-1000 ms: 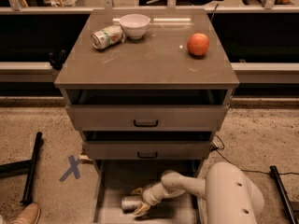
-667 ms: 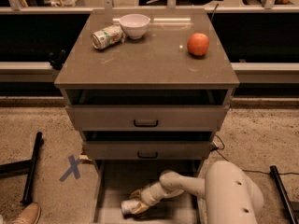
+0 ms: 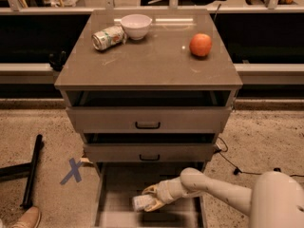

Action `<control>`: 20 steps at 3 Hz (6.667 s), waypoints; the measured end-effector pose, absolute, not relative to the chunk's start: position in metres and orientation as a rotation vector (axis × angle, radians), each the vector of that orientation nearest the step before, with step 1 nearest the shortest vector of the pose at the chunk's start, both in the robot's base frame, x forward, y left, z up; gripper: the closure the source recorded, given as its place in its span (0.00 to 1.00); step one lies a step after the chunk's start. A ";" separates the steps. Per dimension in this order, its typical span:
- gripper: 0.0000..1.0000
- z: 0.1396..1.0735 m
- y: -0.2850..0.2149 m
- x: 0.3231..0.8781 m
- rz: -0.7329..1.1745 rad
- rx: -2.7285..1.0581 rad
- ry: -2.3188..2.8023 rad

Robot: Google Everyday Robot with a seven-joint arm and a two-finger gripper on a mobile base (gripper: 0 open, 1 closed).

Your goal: Pick blue plastic bottle from bottom drawer and place on counter

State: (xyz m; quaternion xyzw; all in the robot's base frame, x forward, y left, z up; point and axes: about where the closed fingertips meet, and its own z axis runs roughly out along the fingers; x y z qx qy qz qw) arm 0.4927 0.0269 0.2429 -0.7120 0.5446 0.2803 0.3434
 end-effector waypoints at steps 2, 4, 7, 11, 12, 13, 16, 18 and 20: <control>1.00 0.318 -0.023 0.498 0.592 -1.843 1.342; 1.00 0.462 -0.011 0.474 0.527 -1.885 1.127; 1.00 0.593 -0.015 0.476 0.302 -1.940 0.994; 1.00 0.844 -0.119 0.495 0.240 -1.647 0.799; 1.00 0.847 -0.118 0.500 0.233 -1.657 0.808; 1.00 0.861 -0.109 0.507 0.220 -1.693 0.858; 1.00 0.905 -0.039 0.588 0.252 -1.711 1.026; 1.00 0.900 -0.025 0.631 0.285 -1.626 1.116; 1.00 0.898 -0.020 0.669 0.302 -1.575 1.211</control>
Offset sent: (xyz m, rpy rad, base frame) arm 0.0013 -0.0327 0.0575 0.0129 -0.0983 -0.0013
